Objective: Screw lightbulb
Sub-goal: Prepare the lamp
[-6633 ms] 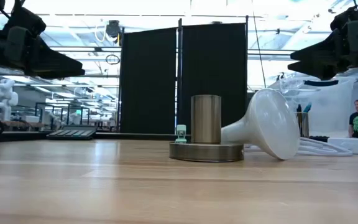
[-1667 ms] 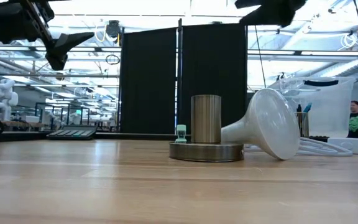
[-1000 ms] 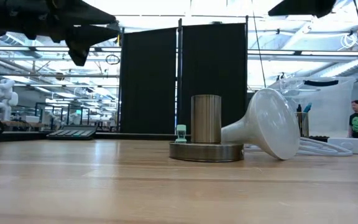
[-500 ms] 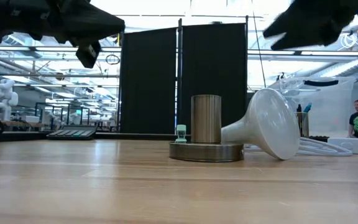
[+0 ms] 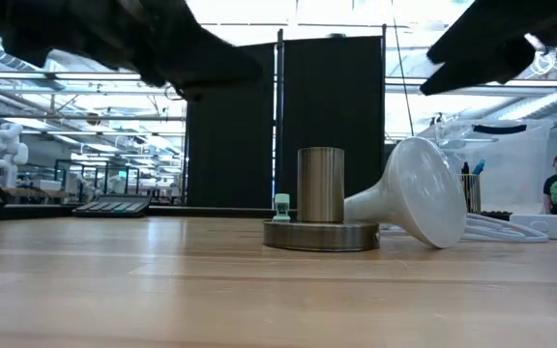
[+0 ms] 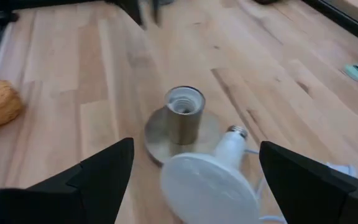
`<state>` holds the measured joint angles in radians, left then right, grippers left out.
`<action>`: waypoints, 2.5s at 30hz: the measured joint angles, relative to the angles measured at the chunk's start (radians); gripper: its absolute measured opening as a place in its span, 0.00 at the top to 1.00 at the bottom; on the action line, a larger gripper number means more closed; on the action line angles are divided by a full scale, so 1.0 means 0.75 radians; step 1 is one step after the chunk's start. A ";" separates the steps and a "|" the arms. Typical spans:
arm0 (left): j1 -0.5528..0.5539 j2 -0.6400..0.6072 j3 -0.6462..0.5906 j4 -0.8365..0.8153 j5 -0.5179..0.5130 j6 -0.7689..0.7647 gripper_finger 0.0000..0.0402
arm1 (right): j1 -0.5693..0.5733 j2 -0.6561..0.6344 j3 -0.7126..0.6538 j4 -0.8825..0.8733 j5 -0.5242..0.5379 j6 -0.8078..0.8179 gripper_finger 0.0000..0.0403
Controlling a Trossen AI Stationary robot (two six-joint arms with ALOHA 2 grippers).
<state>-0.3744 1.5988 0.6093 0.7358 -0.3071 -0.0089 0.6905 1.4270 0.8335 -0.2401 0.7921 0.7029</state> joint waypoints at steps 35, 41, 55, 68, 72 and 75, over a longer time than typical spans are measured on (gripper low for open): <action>0.140 0.534 0.211 0.186 0.132 -0.157 0.18 | 0.031 0.081 0.126 -0.156 0.066 0.019 0.17; 0.161 0.612 0.287 0.188 0.137 -0.165 0.18 | 0.031 0.081 0.126 -0.164 0.057 0.024 0.17; 0.178 0.617 0.290 0.139 0.118 -0.193 0.29 | 0.032 0.235 0.126 -0.207 0.052 0.130 0.17; 0.182 0.616 0.290 0.118 0.109 -0.195 0.33 | 0.026 0.275 0.126 -0.218 0.054 0.194 0.05; 0.182 0.616 0.290 0.117 0.109 -0.195 0.33 | 0.013 0.275 0.126 -0.258 0.054 0.236 0.01; 0.182 0.616 0.290 0.116 0.109 -0.195 0.33 | 0.010 0.275 0.126 -0.262 0.053 0.234 0.02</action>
<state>-0.2379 2.0605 0.8265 0.8230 -0.2257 -0.1551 0.6982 1.6337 0.9283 -0.4366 0.8322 0.8787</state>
